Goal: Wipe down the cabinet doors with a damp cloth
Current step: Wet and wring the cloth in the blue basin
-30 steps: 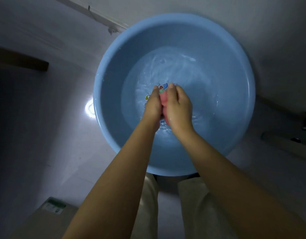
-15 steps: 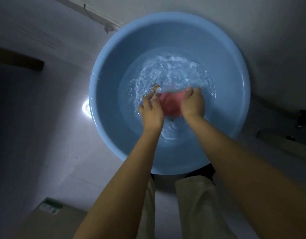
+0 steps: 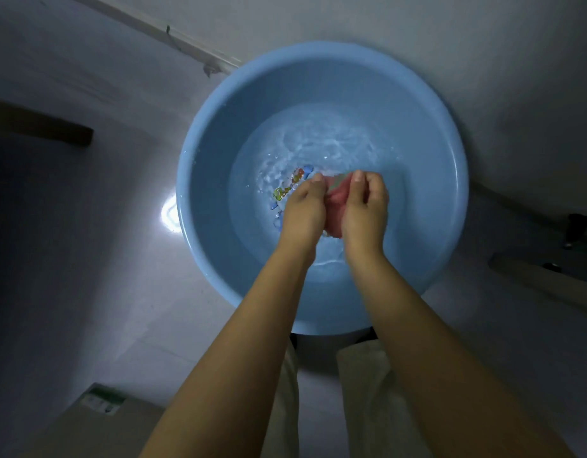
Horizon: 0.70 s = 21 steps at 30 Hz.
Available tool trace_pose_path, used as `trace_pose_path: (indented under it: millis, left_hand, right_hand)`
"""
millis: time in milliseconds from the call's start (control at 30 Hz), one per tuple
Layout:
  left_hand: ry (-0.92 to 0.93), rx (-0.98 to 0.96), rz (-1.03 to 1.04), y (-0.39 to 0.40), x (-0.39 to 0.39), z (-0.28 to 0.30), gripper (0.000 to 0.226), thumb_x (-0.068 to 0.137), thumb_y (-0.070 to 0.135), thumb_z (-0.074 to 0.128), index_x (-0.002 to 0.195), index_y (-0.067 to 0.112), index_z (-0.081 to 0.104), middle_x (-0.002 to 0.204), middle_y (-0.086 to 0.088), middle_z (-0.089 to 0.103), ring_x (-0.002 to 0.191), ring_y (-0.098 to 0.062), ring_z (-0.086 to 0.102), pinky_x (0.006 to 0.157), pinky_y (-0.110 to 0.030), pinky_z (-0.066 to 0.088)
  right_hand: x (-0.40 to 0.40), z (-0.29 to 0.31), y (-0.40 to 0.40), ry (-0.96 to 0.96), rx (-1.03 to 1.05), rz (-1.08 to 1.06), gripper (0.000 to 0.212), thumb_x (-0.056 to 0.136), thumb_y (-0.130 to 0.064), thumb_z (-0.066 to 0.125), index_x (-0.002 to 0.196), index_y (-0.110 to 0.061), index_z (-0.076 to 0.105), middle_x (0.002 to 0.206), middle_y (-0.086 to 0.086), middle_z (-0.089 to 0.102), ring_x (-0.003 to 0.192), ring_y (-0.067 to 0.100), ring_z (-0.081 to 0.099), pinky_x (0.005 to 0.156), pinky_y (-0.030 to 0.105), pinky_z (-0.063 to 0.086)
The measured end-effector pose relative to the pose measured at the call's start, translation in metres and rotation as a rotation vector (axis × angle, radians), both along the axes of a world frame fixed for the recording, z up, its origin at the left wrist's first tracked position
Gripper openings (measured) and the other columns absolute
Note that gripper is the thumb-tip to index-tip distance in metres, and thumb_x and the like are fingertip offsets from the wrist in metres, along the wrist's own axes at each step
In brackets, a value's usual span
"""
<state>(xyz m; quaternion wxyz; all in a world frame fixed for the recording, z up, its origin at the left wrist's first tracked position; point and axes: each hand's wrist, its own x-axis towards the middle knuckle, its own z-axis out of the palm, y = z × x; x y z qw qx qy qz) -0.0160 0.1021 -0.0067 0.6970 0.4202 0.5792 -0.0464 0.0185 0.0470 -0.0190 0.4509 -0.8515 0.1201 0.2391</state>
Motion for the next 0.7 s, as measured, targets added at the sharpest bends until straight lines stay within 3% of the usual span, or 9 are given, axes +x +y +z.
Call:
trace_pose_path:
  millis: [67,133,200,267,367,433,467,600,700]
  left_hand:
    - [0.021,0.043,0.016,-0.005,0.005,0.003,0.036,0.103,0.032,0.034,0.101,0.016,0.065,0.103,-0.005,0.069,0.089,-0.02,0.064,0.071,-0.03,0.05]
    - [0.017,0.098,0.002,-0.007,0.007,0.004,0.039,0.102,0.036,0.032,0.096,0.017,0.066,0.105,-0.006,0.069,0.096,-0.019,0.065,0.088,-0.034,0.051]
    - [0.02,0.154,-0.022,-0.01,0.008,0.005,0.032,0.1,0.032,0.035,0.09,0.019,0.062,0.116,-0.009,0.06,0.105,-0.018,0.059,0.097,-0.034,0.046]
    - [0.056,0.207,0.002,-0.01,0.007,0.007,0.016,0.1,0.024,0.041,0.096,0.027,0.056,0.126,-0.002,0.043,0.113,-0.014,0.051,0.103,-0.03,0.039]
    - [0.049,0.275,-0.065,-0.011,0.0,-0.001,0.031,0.101,0.024,0.037,0.126,0.038,0.049,0.14,0.004,0.03,0.133,-0.012,0.033,0.115,-0.037,0.024]
    - [-0.028,0.201,-0.122,-0.013,-0.003,-0.003,0.039,0.104,0.028,0.031,0.141,0.033,0.04,0.151,0.001,0.023,0.135,-0.006,0.028,0.113,-0.025,0.022]
    - [-0.055,0.169,-0.139,-0.014,-0.003,-0.004,0.041,0.104,0.033,0.029,0.144,0.032,0.037,0.152,0.0,0.024,0.135,-0.003,0.028,0.112,-0.022,0.023]
    - [-0.09,0.129,-0.18,-0.018,-0.003,-0.008,0.061,0.091,0.055,0.021,0.146,0.032,0.034,0.149,0.004,0.039,0.14,-0.01,0.03,0.117,-0.036,0.024]
    - [-0.123,0.061,-0.153,-0.018,-0.006,-0.008,0.048,0.105,0.041,0.017,0.147,0.026,0.034,0.144,0.01,0.042,0.128,-0.001,0.04,0.109,-0.014,0.031]
  right_hand:
    - [-0.004,-0.005,0.009,0.219,0.159,-0.138,0.024,0.101,-0.033,0.04,0.088,-0.025,0.058,0.096,0.003,0.066,0.085,0.017,0.065,0.077,0.035,0.053]
    - [-0.01,-0.003,0.016,0.462,0.416,-0.249,0.036,0.102,-0.041,0.036,0.083,-0.023,0.061,0.085,-0.003,0.067,0.079,0.011,0.066,0.072,0.028,0.05]
    - [-0.013,0.001,0.017,0.56,0.559,-0.272,0.04,0.1,-0.045,0.037,0.078,-0.018,0.056,0.081,0.002,0.064,0.079,0.019,0.065,0.069,0.028,0.05]
    - [-0.014,0.0,0.016,0.547,0.613,-0.315,0.026,0.101,-0.033,0.043,0.086,-0.013,0.051,0.087,0.008,0.061,0.084,0.026,0.062,0.072,0.038,0.053]
    - [-0.008,-0.003,0.012,0.426,0.49,-0.318,0.016,0.099,-0.007,0.044,0.09,-0.016,0.054,0.087,0.004,0.06,0.081,0.02,0.06,0.077,0.035,0.053]
    - [-0.004,-0.002,0.012,0.336,0.412,-0.275,0.022,0.097,-0.002,0.043,0.088,-0.017,0.056,0.084,0.003,0.061,0.076,0.016,0.06,0.071,0.026,0.05]
    - [-0.003,-0.002,0.013,0.298,0.37,-0.248,0.022,0.097,-0.004,0.045,0.086,-0.017,0.057,0.081,0.002,0.062,0.074,0.015,0.061,0.07,0.025,0.049]
    - [-0.001,-0.002,0.016,0.202,0.194,-0.116,0.034,0.098,-0.031,0.051,0.067,-0.019,0.056,0.066,-0.003,0.064,0.068,0.014,0.064,0.069,0.029,0.051]
    - [0.001,-0.002,0.017,0.222,0.185,-0.089,0.042,0.097,-0.039,0.05,0.061,-0.021,0.058,0.068,0.002,0.069,0.073,0.019,0.069,0.073,0.034,0.055]
